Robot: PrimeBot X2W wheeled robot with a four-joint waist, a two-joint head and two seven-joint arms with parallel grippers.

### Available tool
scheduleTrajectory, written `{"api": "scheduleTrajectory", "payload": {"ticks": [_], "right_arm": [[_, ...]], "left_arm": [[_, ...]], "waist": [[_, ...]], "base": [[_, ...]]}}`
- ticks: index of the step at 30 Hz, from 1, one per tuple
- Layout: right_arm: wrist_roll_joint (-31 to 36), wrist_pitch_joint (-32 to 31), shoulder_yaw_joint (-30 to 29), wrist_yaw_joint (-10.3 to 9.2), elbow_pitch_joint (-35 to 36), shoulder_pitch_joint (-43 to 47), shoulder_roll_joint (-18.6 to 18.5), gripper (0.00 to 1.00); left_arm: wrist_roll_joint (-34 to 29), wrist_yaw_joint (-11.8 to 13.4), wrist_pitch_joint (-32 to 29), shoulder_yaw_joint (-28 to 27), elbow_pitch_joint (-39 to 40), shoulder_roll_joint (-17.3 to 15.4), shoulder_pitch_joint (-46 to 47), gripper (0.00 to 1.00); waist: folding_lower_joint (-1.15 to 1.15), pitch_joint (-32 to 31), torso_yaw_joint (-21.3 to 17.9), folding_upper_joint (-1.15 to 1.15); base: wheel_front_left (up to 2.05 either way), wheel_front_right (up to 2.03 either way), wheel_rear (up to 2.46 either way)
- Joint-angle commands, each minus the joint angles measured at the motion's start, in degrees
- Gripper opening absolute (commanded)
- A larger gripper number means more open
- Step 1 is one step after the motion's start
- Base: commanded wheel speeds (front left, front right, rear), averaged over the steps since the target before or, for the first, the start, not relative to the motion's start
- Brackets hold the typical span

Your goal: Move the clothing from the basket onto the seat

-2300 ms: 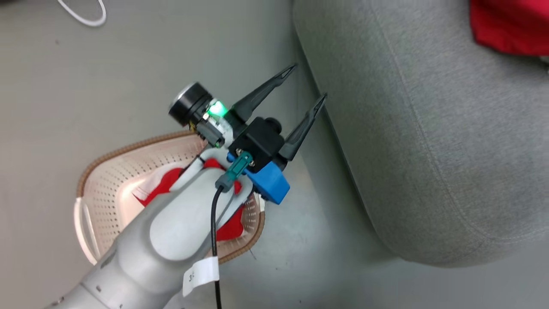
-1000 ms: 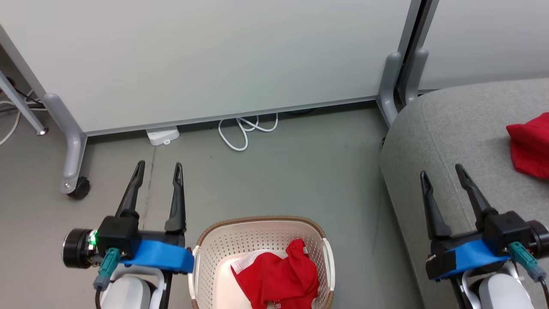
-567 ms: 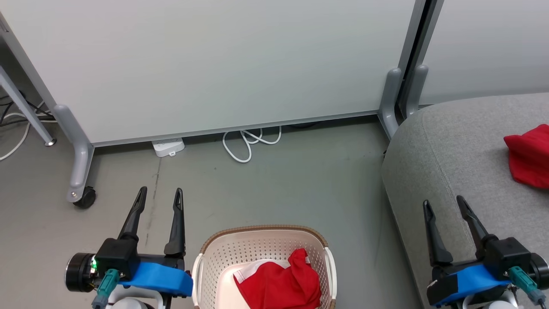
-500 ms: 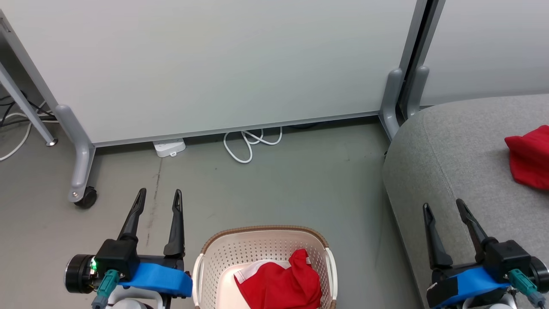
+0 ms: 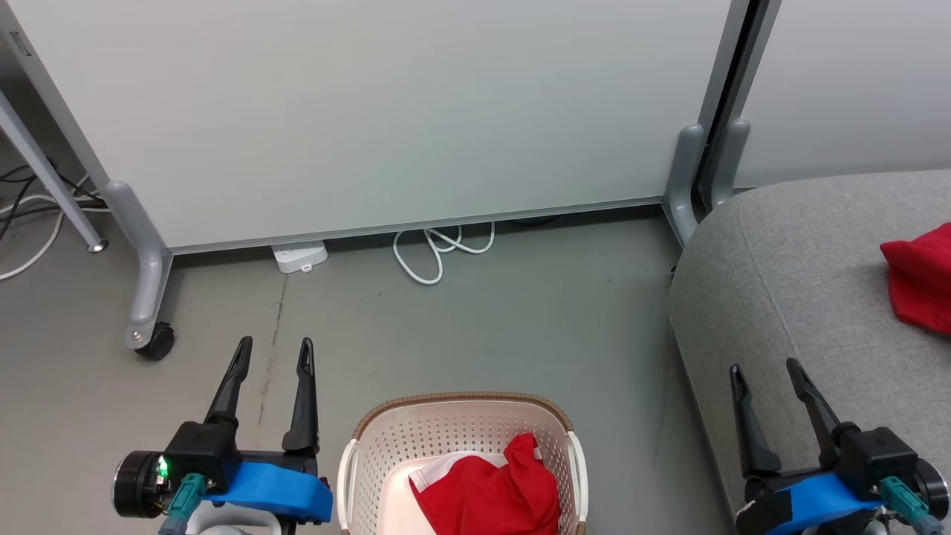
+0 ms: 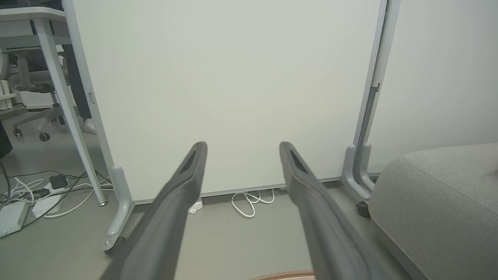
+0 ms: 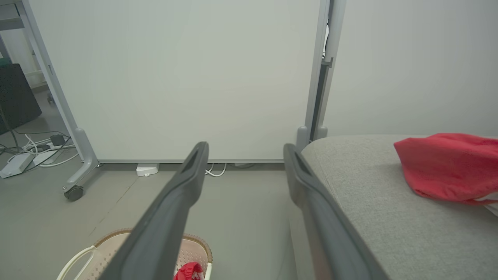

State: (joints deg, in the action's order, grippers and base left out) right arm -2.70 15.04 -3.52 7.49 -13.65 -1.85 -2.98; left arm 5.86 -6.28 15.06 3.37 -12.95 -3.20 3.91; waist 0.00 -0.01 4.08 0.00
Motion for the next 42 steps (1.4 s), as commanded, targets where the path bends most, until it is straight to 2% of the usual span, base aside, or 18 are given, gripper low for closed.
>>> {"api": "scheduleTrajectory", "payload": {"ticks": [1,10,22,33,42], "right_arm": [[-0.4,0.2,0.1,0.01,-0.1,0.6,0.1,1.00],[-0.9,0.2,0.6,0.01,-0.5,0.1,0.1,1.00],[-0.1,0.2,2.0,0.01,0.5,-3.8,0.1,1.00],[1.0,0.2,5.8,0.01,2.3,-12.9,-0.4,1.00],[0.9,0.2,7.2,0.01,3.9,-18.8,-0.4,1.00]], "left_arm": [[-0.4,-0.2,0.2,-0.2,-0.2,0.2,-0.3,1.00],[-0.6,-0.7,0.2,0.4,-0.8,0.3,0.4,1.00],[-0.9,-1.3,0.2,9.0,-6.7,0.1,7.6,1.00],[3.4,-1.2,0.2,22.6,-20.1,-5.2,20.4,1.00],[7.9,-1.2,0.2,31.1,-30.0,-7.8,28.9,1.00]], "waist": [[0.00,0.0,0.0,0.00],[0.00,0.3,-0.3,0.00],[0.00,5.0,-3.3,0.00],[0.00,16.9,-9.7,0.00],[0.00,25.3,-12.7,0.00]], "base": [[0.00,0.00,0.00],[0.00,0.00,0.00],[0.00,0.00,0.00],[0.00,0.00,0.00],[0.00,0.00,0.00]]}}
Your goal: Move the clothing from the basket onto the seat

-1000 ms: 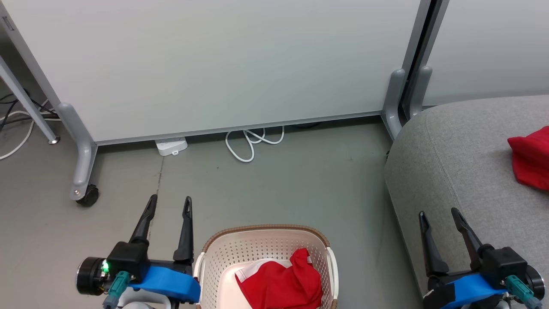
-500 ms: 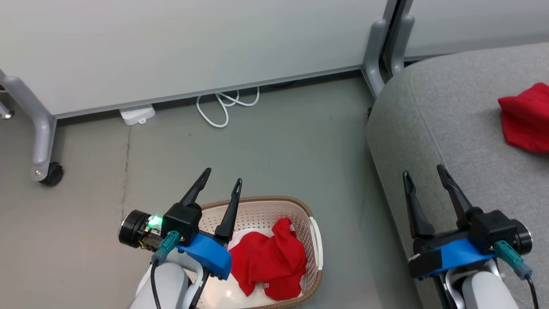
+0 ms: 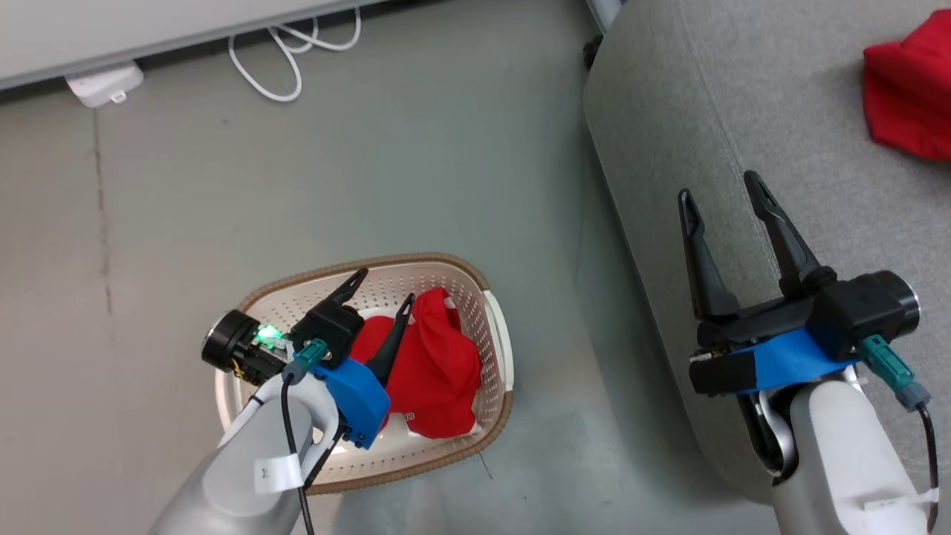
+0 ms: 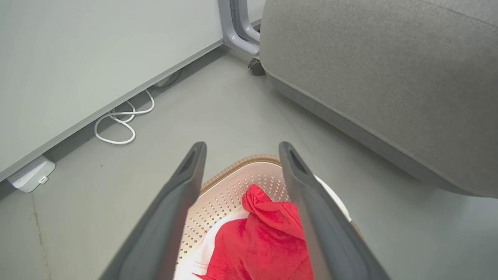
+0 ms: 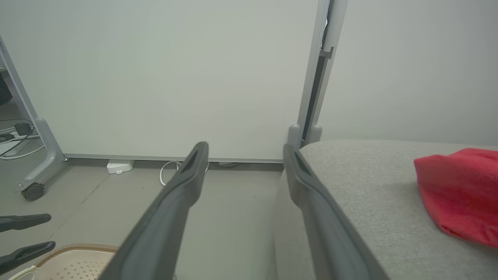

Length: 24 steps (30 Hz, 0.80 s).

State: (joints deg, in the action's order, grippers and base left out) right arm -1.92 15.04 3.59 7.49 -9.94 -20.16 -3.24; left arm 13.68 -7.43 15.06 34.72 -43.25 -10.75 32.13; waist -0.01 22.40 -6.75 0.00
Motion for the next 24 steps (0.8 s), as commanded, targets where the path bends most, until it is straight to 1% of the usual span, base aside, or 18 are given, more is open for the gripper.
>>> {"api": "scheduleTrajectory", "payload": {"ticks": [1,10,18,19,24], "right_arm": [[0.2,0.2,0.2,0.01,0.3,-1.1,-0.2,1.00],[0.2,0.2,1.4,0.01,2.1,-6.4,0.1,1.00],[0.4,0.2,2.2,0.01,3.8,-10.0,0.3,1.00],[0.5,0.2,2.2,0.01,4.3,-10.8,0.3,1.00],[0.9,0.2,2.2,0.01,5.4,-12.2,0.4,1.00]], "left_arm": [[0.5,0.0,0.2,0.9,-0.9,-0.5,1.7,1.00],[6.0,-0.1,0.2,11.9,-10.4,-2.5,9.8,1.00],[11.5,0.0,-0.1,21.0,-15.8,-3.7,15.8,1.00],[12.9,0.0,-0.2,22.9,-16.9,-4.0,17.4,1.00],[16.2,0.0,-2.1,26.6,-19.9,-4.9,20.3,1.00]], "waist": [[0.01,3.9,-2.2,0.00],[0.01,12.9,-4.5,0.00],[0.01,20.3,-5.8,0.00],[0.01,22.0,-5.9,0.00],[0.01,25.6,-6.2,0.00]], "base": [[0.00,0.00,0.00],[0.00,0.00,0.00],[0.00,0.00,0.00],[0.00,0.00,0.00],[0.00,0.00,0.00]]}}
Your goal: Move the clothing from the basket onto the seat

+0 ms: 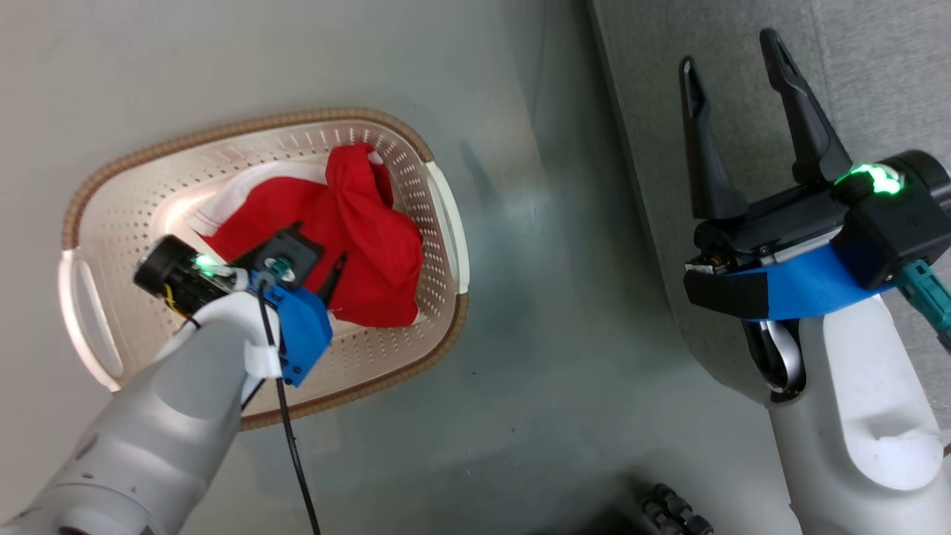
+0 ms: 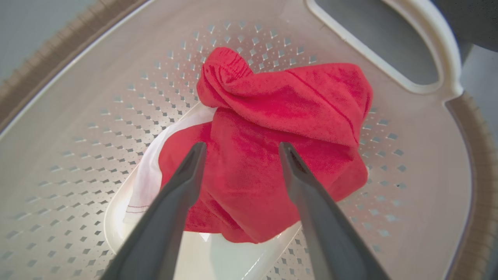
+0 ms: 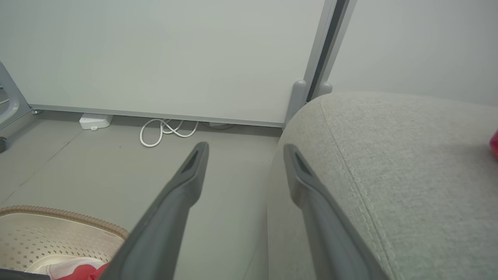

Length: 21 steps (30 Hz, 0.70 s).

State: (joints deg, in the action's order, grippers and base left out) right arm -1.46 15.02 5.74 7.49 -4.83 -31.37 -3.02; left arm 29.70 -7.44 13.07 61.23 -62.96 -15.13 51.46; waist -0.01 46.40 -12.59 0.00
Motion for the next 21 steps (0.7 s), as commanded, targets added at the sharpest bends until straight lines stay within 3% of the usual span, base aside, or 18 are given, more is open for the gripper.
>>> {"api": "scheduleTrajectory", "payload": {"ticks": [1,14,21], "right_arm": [[0.5,0.2,0.1,0.01,0.5,-1.2,0.1,1.00],[1.0,0.2,0.0,0.01,3.2,-3.2,0.2,1.00],[1.2,0.2,0.4,0.01,4.1,-4.0,0.2,1.00]], "left_arm": [[1.1,0.0,-0.4,0.3,-0.7,-0.7,1.6,1.00],[12.9,0.0,-7.5,3.7,-1.9,-2.7,5.7,1.00],[16.2,0.0,-9.0,5.9,-2.5,-2.8,8.0,1.00]], "waist": [[0.01,2.2,-0.4,0.00],[0.01,10.1,-0.7,0.00],[0.01,13.0,-0.9,0.00]], "base": [[0.00,0.00,0.00],[0.00,0.00,0.00],[0.00,0.00,0.00]]}}
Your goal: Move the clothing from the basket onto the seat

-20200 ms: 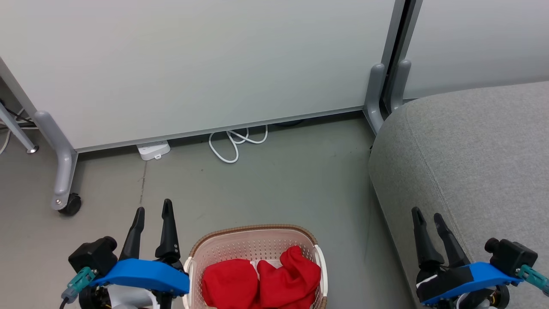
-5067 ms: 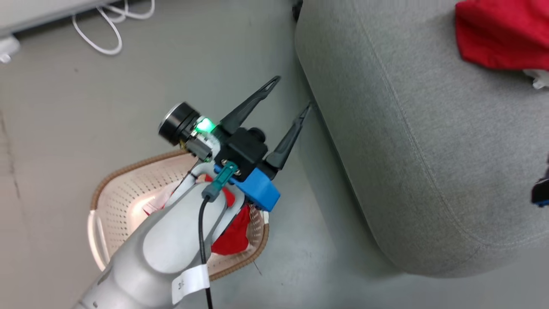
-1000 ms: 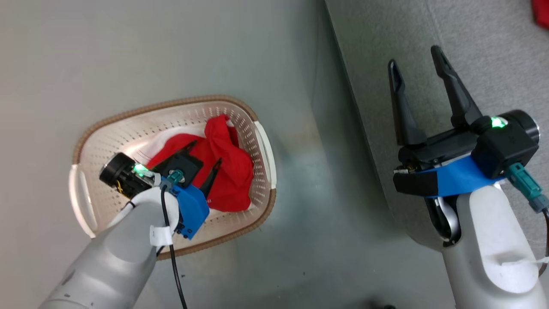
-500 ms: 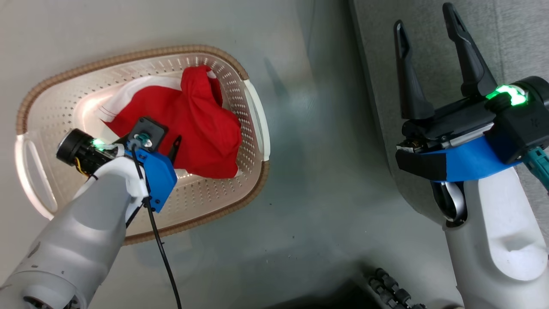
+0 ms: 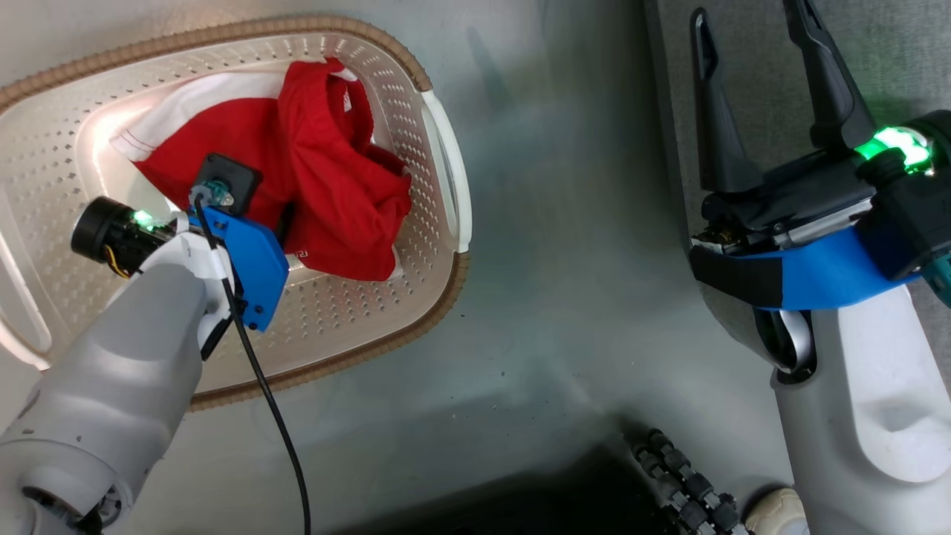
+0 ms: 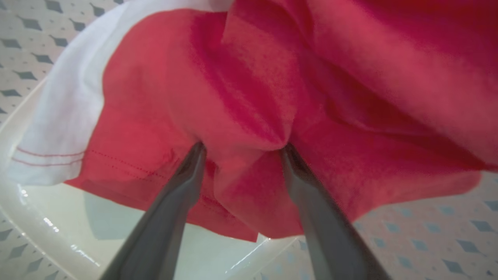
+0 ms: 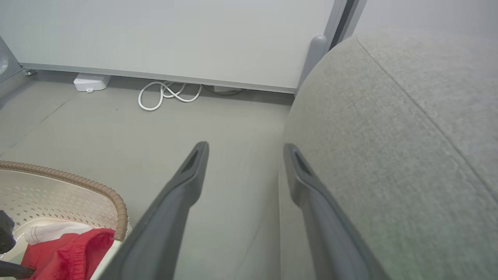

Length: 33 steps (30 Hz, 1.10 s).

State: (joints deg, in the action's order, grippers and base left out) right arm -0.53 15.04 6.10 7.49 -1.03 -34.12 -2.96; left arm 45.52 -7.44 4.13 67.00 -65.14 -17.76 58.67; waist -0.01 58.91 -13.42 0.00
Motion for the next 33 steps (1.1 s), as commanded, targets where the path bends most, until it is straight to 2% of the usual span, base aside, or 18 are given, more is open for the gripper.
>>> {"api": "scheduleTrajectory", "payload": {"ticks": [1,17,18,19,20,33], "right_arm": [[0.2,0.2,0.0,0.01,0.4,-1.3,0.1,1.00],[0.2,0.1,-0.1,0.01,1.4,-1.5,0.1,1.00],[0.3,0.1,-0.1,0.01,1.4,-1.5,0.1,1.00],[0.4,0.1,-0.1,0.01,1.4,-1.6,0.1,1.00],[0.4,0.1,-0.1,0.01,1.4,-1.6,0.1,1.00],[0.8,0.1,-0.6,0.00,0.8,-1.8,0.0,1.00]], "left_arm": [[0.7,0.0,-0.5,0.4,-0.7,0.0,1.1,1.00],[-0.5,0.8,-3.8,3.3,-7.9,2.2,5.2,1.00],[-0.6,0.9,-3.9,3.4,-8.1,2.2,5.3,0.56],[-0.7,1.0,-3.8,3.4,-8.1,2.2,5.4,0.22],[-0.7,1.1,-3.7,3.4,-8.2,2.2,5.4,0.00],[0.5,0.6,-2.6,3.2,-8.6,3.4,4.1,0.00]], "waist": [[0.01,0.8,-0.2,0.00],[0.01,3.6,-0.3,0.00],[0.01,3.6,-0.3,0.00],[0.01,3.6,-0.3,0.00],[0.01,3.6,-0.3,0.00],[0.01,1.3,0.7,0.00]], "base": [[0.00,0.00,0.00],[0.00,0.00,0.00],[0.00,0.00,0.00],[0.00,0.00,0.00],[0.00,0.00,0.00],[0.00,0.00,0.00]]}}
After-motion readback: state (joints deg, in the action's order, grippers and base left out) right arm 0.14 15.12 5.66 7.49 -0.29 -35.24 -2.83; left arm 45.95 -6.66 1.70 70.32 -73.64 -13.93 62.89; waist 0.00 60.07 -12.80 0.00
